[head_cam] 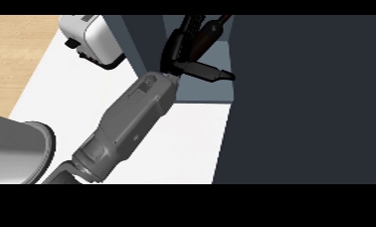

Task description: Pick up the wine, place it into the cabinet and close the cabinet

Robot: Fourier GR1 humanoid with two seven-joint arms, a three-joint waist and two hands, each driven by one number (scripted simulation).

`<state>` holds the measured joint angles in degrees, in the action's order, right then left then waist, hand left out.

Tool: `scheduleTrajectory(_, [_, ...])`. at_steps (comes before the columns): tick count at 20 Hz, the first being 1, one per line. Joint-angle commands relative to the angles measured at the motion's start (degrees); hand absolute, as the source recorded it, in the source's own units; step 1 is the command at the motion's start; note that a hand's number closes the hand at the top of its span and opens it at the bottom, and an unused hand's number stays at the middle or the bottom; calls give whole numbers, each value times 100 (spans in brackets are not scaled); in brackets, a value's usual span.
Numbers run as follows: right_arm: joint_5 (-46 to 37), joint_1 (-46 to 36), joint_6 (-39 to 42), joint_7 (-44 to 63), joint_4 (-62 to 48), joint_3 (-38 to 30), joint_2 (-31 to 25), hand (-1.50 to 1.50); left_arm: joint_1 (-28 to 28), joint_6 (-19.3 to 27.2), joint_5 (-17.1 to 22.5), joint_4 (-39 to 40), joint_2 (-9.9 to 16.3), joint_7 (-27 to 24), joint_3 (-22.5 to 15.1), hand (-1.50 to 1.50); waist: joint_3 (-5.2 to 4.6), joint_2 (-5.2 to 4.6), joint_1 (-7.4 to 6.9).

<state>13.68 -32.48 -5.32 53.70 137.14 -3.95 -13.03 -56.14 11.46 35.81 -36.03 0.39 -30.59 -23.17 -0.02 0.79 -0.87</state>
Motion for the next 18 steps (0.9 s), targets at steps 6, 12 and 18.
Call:
scheduleTrajectory(6, [-272,-344,-358,334,199,266,-23,-150,1212,1500,-32,-2947,-38,1290,-1048,-150,-3,6,-14])
scheduleTrajectory(12, [84,-475,-244,387,168,-19,-219,-150,2166,2642,-248,-4527,-31,1407,-1699,-150,0,-8,15])
scheduleTrajectory(18, [-146,-156,-262,47,238,192,-43,-150,2983,3463,-524,-5440,-31,1165,-2407,-150,2,-52,80])
